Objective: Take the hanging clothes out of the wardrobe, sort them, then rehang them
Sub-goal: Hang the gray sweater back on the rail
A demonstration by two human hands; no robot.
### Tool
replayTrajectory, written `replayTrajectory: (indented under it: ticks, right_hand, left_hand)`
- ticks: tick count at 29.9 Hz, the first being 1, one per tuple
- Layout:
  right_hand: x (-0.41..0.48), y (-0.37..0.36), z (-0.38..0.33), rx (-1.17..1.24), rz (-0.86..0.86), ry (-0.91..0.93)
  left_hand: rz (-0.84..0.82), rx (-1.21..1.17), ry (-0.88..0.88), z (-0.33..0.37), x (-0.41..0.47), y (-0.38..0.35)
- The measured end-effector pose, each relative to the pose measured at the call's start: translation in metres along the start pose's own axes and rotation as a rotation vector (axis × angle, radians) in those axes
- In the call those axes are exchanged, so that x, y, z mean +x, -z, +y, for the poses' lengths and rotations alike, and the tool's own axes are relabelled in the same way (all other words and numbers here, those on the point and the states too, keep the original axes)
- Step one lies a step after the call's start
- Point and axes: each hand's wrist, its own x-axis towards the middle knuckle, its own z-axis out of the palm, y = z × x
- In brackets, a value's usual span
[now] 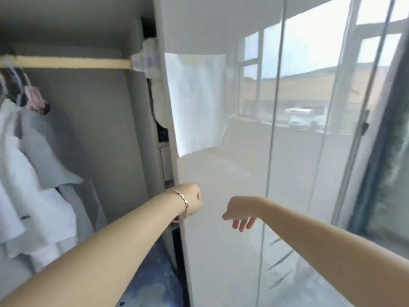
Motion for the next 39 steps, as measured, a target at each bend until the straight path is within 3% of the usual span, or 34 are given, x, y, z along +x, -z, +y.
replayTrajectory:
  ticks: [5, 13, 16, 22, 29, 35, 39]
  right_hand:
    - [-0.096, -0.025, 0.201, 0.098, 0.089, -0.301]
    - [-0.3, -0.103, 0.472, 0.198, 0.141, -0.803]
    - [-0.403, -0.139, 0.562, 0.228, 0.222, -0.905]
    - [-0.515, -0.202, 0.687, 0.415, 0.209, -1.138]
    - [-0.573, -0.28, 0.796, 0.79, 0.486, -1.503]
    - [-0.607, -0.332, 0.862, 1.04, 0.643, -1.796]
    - [-0.626, -0.378, 0.905, 1.123, 0.668, -1.943]
  left_hand:
    - [-0.166, 0.013, -0.358, 0.182, -0.007, -0.094]
    - [-0.264, 0.069, -0.709, 0.458, -0.059, -0.236]
    - [-0.356, 0.045, -0.826, 0.58, -0.096, -0.285]
    - [-0.436, 0.078, -1.038, 0.75, -0.162, -0.358]
    - [-0.443, 0.2, -1.336, 0.891, -0.196, -0.435]
    - [-0.647, 0.314, -1.444, 1.017, -0.206, -0.511]
    - [-0.54, 0.478, -1.576, 1.073, -0.236, -0.563]
